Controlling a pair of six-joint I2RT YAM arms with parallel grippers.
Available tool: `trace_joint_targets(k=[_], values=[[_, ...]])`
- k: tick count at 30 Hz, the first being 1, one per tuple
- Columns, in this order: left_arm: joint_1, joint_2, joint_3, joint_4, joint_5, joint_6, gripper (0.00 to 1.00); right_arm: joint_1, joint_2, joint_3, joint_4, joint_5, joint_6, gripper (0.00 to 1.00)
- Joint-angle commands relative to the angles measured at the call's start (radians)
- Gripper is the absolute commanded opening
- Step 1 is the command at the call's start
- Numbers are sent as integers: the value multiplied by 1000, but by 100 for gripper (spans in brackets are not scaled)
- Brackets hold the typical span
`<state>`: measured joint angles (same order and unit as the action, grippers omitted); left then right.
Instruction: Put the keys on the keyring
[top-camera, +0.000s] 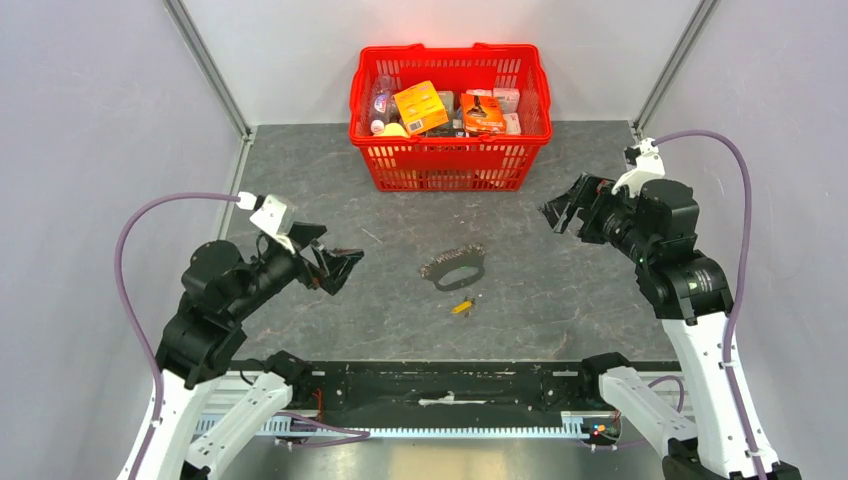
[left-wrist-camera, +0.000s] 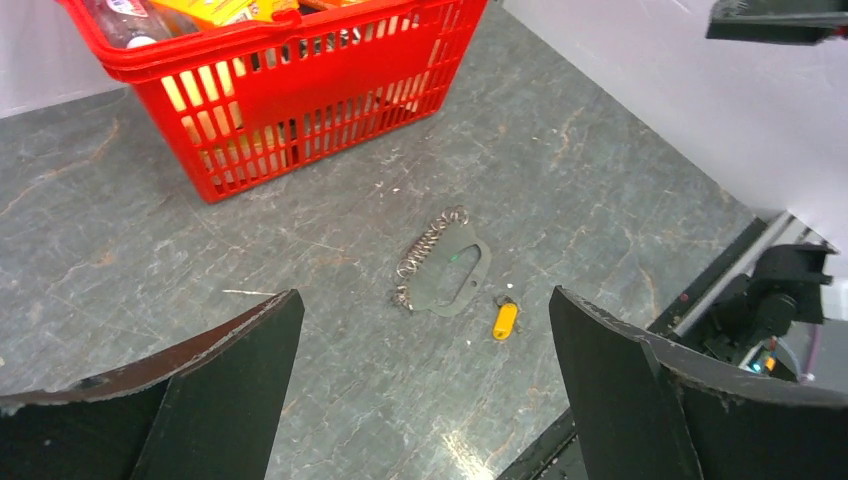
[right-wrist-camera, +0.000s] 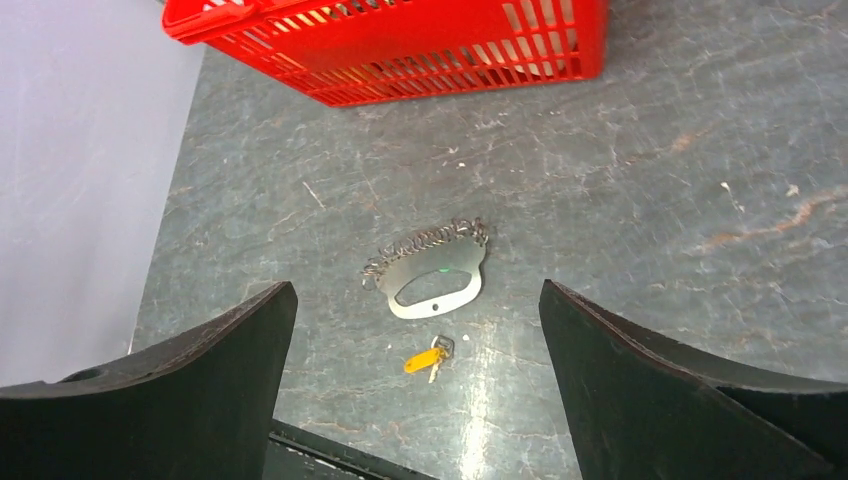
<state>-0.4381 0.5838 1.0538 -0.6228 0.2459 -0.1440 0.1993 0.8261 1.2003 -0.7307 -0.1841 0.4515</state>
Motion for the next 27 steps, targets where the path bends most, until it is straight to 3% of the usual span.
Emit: trace_joint_targets(k=[1,7,12,18,27], values=[[-1,-25,-31,4,64,-8,100,-1,4,56,-86,61,4,99],[-1,94,-44,-29,180,-15,100,0,-5,-67,-20,-189,41,99],[-17,139,-57,-27,180,-22,100,-1,-43,-118,-38,-199,14,99],[-59,218,-61,-15,109,-62,100,1,-67,-179,-56,-222,14,99],[-260,403,-76,99,-129,-136,100,29,-69,-329,11,-232,52,99]])
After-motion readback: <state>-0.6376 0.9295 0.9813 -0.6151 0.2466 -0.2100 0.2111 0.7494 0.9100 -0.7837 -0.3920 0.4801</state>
